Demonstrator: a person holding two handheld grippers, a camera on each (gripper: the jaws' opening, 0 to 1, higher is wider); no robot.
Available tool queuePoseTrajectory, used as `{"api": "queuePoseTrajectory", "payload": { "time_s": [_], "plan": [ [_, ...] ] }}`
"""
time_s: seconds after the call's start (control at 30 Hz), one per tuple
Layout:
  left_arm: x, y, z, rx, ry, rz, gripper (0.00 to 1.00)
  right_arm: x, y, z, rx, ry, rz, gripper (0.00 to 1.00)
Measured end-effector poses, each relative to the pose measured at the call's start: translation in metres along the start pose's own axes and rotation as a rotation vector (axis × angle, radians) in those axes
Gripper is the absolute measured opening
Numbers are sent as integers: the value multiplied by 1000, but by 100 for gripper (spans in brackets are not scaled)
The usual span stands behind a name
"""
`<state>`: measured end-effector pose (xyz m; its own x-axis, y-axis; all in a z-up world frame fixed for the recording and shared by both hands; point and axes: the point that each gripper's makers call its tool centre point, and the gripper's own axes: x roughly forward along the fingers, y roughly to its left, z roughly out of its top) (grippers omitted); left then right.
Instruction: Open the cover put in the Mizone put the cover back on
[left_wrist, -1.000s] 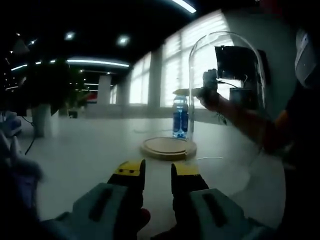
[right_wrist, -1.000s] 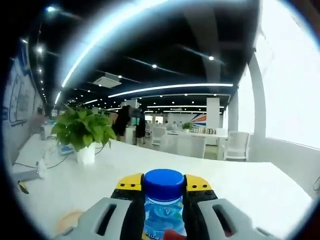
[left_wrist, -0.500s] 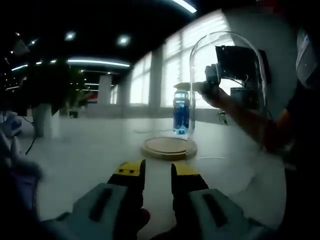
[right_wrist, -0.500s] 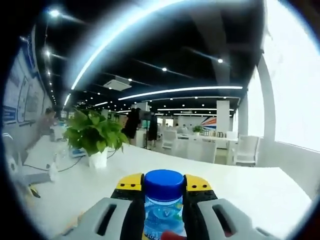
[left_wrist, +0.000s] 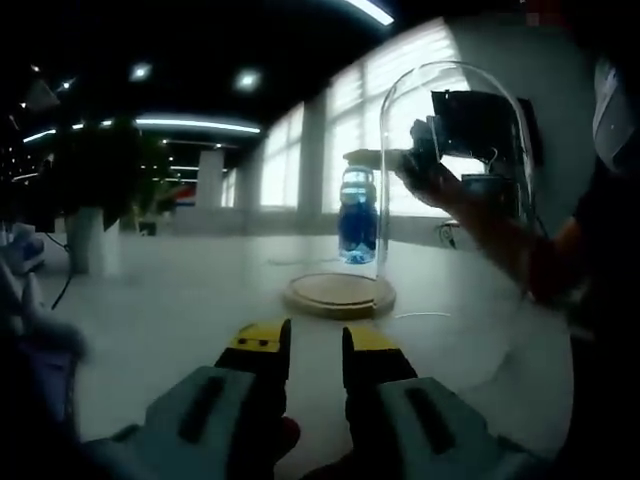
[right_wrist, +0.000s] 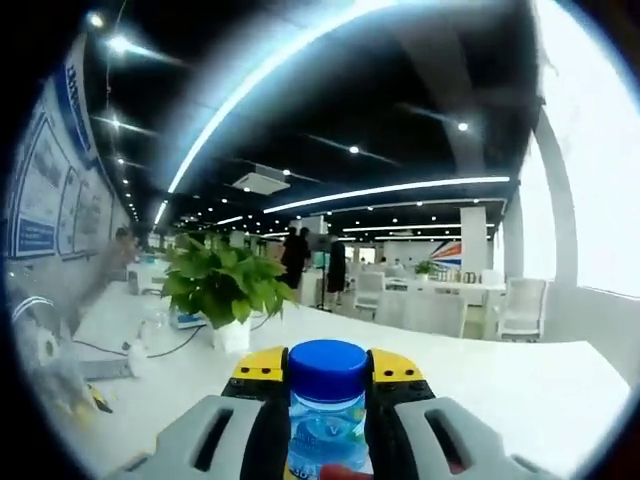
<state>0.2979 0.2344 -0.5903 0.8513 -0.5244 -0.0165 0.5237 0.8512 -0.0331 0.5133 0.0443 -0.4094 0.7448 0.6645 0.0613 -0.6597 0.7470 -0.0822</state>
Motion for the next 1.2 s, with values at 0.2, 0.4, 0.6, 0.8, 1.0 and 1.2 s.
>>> {"api": "queuePoseTrajectory", "payload": {
  "time_s": [0.2,0.4,0.6,0.8,1.0,1.2],
  "plan": [
    [0,0,0,0,2,1,16,4,20,7,6,-7,46,20],
    [0,1,-1,4,6,1,16,11,43,5,6,-5,100,20],
    [0,1,-1,4,4,2,16,17,63,4,-3,1,148,20],
    [0,-1,-2,6,12,-3,16,22,79,-1,12,13,187,20],
    [0,-1,-1,8,9,-4,16,25,87,-5,2,21,202,20],
    [0,-2,-1,8,13,-7,16,26,87,-9,-6,32,208,20]
  ]
}}
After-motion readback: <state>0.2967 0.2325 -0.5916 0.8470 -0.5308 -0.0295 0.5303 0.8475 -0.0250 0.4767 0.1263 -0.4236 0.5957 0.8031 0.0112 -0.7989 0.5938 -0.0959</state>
